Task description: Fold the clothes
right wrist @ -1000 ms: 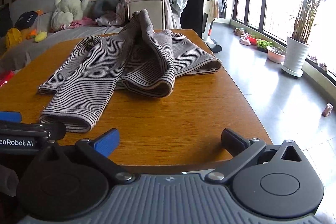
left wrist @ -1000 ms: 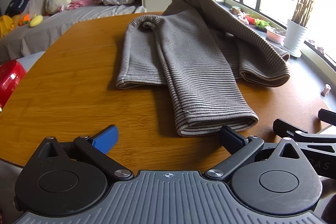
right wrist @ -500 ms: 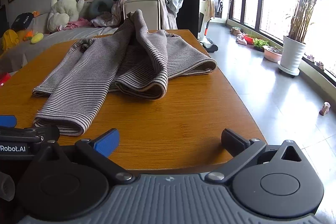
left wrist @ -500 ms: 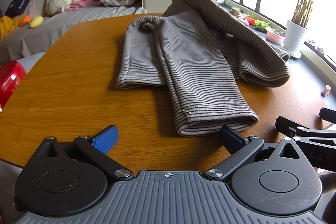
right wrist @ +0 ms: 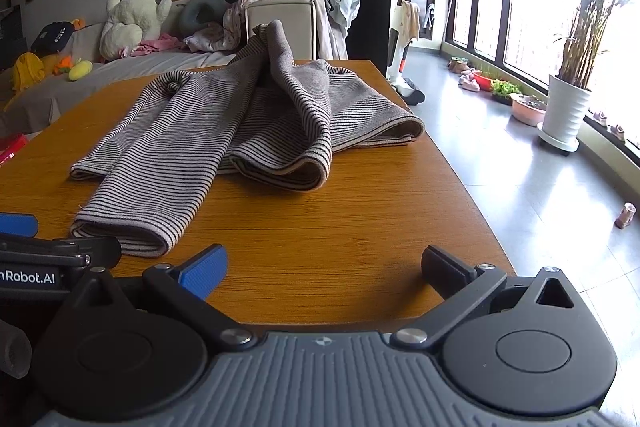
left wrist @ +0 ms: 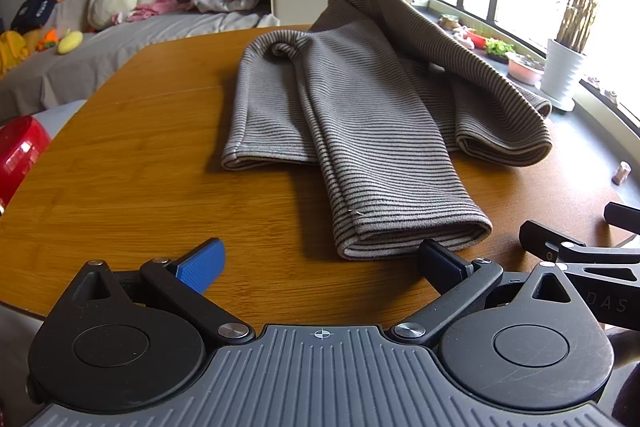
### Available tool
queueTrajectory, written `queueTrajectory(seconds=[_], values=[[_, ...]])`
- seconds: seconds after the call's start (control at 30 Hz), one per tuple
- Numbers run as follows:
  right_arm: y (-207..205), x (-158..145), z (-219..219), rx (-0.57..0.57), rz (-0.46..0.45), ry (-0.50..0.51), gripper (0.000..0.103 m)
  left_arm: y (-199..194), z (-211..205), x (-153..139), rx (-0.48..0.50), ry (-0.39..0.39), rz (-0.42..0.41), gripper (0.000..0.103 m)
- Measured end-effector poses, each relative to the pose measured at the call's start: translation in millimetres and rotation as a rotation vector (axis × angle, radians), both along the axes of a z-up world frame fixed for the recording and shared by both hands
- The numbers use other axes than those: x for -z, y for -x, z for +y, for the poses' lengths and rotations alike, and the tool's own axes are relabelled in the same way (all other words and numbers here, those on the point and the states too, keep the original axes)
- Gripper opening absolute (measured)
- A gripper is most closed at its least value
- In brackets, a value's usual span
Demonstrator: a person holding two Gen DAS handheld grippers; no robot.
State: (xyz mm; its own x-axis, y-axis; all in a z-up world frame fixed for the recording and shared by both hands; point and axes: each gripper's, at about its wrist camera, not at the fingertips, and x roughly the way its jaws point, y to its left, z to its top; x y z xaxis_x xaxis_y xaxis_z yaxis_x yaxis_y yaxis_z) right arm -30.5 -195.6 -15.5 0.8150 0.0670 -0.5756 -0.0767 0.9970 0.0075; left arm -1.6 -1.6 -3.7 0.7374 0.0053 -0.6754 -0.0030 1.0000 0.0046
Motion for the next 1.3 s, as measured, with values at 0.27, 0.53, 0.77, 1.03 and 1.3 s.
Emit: queueTrajectory(seconds=[0.27,0.53,0.77,1.03,1.3], values=[[3.2,1.5,-0.2,-0.002,-0.01,0.001,0.103,-0.2,-0.3,0.6,-0.001,0.0,-0.001,0.103],[2.7,2.5,-0.1,0.004,-0.013,0.004,0.103,0.0,0.1,-0.1,-0.001,0.0,-0.001,0.103],[2.4,4.1,-1.5,0.005,-0.03,0.003,0.103,0.3,0.6,-0.9,0.001,0.0,0.0,0.103],[4.0,4.3,-1.4,0.007,-0.036,0.002,0.103,0.8,0.5,-0.7,0.002,0.0,0.0,0.103],[4.5,4.8,-1.3,0.007,-0.041,0.003,0.103,0.7,-0.6,-0.2,0.007,-0.001,0.0,0.103]])
